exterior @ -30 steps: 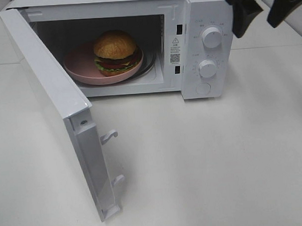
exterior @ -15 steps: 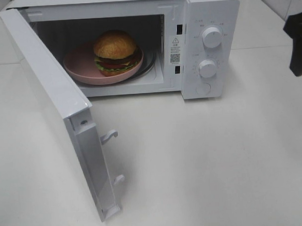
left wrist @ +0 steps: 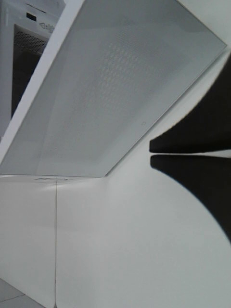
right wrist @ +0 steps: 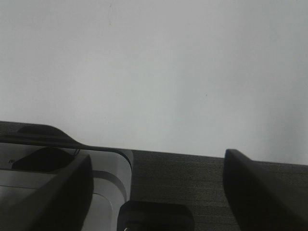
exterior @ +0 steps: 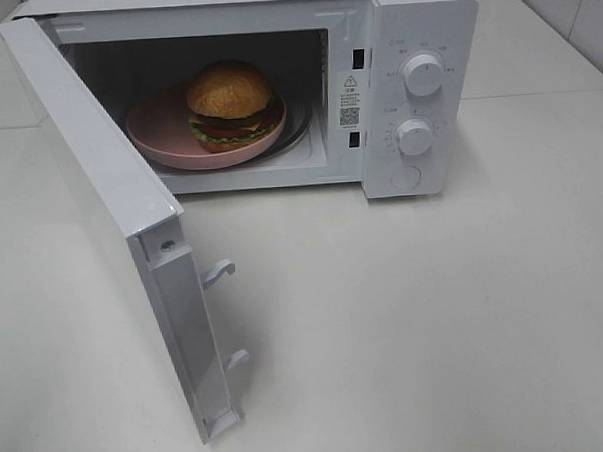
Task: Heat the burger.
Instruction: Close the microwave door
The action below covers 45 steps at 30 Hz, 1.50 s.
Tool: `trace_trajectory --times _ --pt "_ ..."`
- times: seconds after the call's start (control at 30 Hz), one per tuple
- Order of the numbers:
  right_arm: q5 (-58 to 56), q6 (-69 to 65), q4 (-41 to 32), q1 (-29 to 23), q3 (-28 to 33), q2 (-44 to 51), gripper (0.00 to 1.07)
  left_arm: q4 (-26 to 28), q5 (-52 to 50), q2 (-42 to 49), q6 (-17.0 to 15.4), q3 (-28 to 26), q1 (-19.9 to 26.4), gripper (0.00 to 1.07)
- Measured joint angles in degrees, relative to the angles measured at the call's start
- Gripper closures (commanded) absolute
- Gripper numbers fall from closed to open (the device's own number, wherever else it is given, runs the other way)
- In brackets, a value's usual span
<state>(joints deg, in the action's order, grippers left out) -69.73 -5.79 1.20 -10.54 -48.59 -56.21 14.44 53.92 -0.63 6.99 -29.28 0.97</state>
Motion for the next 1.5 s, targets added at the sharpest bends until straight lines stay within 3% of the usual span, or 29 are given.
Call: trace_trajectory --times 0.2,0.3,0.33,0.4,0.43,0.5,0.53,0.57,0.6,0.63,0.7,0.73,0.8,0.83,0.87,0.9,0.93,0.97,1.03,1.1,1.2,1.23,1.3,1.33,1.37,1.4,1.47,1.5 --pt "0.7 -1.4 -0.5 0.0 8.1 9.1 0.39 1.0 -7.3 -5.5 0.5 -0.1 0.0 1.06" --pt "1.8 -1.4 -0.6 0.0 11.0 13.1 0.39 3.2 -10.6 -9.4 3.2 -0.1 0.0 1.06" --pt "2.9 -1.1 -0.6 0.0 12.6 15.6 0.39 5.2 -12.3 -12.2 6.4 -0.1 0.0 1.06" --pt "3.6 -0.5 -0.6 0.0 13.4 17.1 0.39 6.4 -13.4 -13.8 8.2 -0.1 0.0 1.06" --pt "4.8 1.0 -0.7 0.0 14.8 20.2 0.39 9.1 -14.8 -17.3 11.6 -0.1 0.0 1.06" --pt "5.7 2.3 -1.2 0.0 16.1 23.0 0.39 10.7 -15.5 -19.1 13.5 -0.1 0.0 1.06" --pt "6.0 2.7 -1.2 0.0 16.6 24.6 0.39 13.8 -16.8 -22.4 17.0 -0.1 0.0 1.06" --pt "6.0 2.7 -1.2 0.0 16.6 24.6 0.39 13.8 -16.8 -22.4 17.0 -0.1 0.0 1.06" --pt "6.9 3.3 -1.2 0.0 17.0 27.4 0.39 17.2 -18.1 -25.7 21.0 -0.1 0.0 1.06" --pt "6.9 3.3 -1.2 0.0 17.0 27.4 0.39 17.2 -18.1 -25.7 21.0 -0.1 0.0 1.06" --pt "8.5 3.8 -1.2 0.0 17.0 31.9 0.39 22.5 -20.2 -31.5 26.9 -0.1 0.0 1.06" --pt "8.5 3.8 -1.2 0.0 17.0 31.9 0.39 22.5 -20.2 -31.5 26.9 -0.1 0.0 1.06" --pt "10.7 4.8 -1.2 0.0 18.2 36.8 0.39 28.0 -21.7 -36.6 33.2 -0.1 0.0 1.06" --pt "10.7 4.8 -1.2 0.0 18.2 36.8 0.39 28.0 -21.7 -36.6 33.2 -0.1 0.0 1.06" --pt "11.3 4.8 -1.2 0.0 18.9 39.7 0.39 32.1 -22.3 -39.6 37.8 -0.1 0.0 1.06" --pt "11.5 4.8 -1.2 0.0 19.0 41.3 0.39 34.3 -22.8 -41.3 40.1 -0.1 0.0 1.06" --pt "11.5 4.8 -1.2 0.0 19.0 41.3 0.39 34.3 -22.8 -41.3 40.1 -0.1 0.0 1.06" --pt "11.7 4.9 -1.2 0.0 19.1 44.2 0.39 38.0 -23.3 -44.2 44.2 -0.1 0.0 1.06" --pt "11.7 4.9 -1.2 0.0 19.1 45.8 0.39 39.5 -23.4 -45.7 46.0 -0.1 0.0 1.06" --pt "12.0 4.9 -1.2 0.0 19.1 52.0 0.39 46.2 -23.6 -51.7 54.3 -0.1 0.0 1.06" --pt "12.1 4.9 -1.2 0.0 19.1 53.2 0.39 47.7 -23.6 -52.8 56.2 -0.1 0.0 1.06" --pt "12.1 4.9 -1.2 0.0 19.1 55.5 0.39 50.4 -23.7 -55.6 59.8 -0.1 0.0 1.06" --pt "12.1 4.9 -1.2 0.0 19.1 56.3 0.39 51.5 -23.8 -56.9 61.2 -0.1 0.0 1.06" --pt "12.1 4.9 -1.2 0.0 19.1 56.4 0.39 53.9 -23.9 -59.1 64.3 -0.1 0.0 1.06" --pt "12.1 4.9 -1.2 0.0 19.1 56.4 0.39 53.9 -23.9 -59.1 64.3 -0.1 0.0 1.06" --pt "12.2 4.9 -1.2 0.0 19.3 56.4 0.39 56.9 -24.1 -61.2 67.6 -0.1 0.0 1.06" --pt "12.2 4.9 -1.2 0.0 19.4 56.4 0.39 58.5 -24.1 -62.1 69.2 -0.1 0.0 1.06" --pt "12.3 4.9 -1.2 0.0 19.5 56.4 0.39 61.4 -24.3 -63.9 72.0 -0.1 0.0 1.06"
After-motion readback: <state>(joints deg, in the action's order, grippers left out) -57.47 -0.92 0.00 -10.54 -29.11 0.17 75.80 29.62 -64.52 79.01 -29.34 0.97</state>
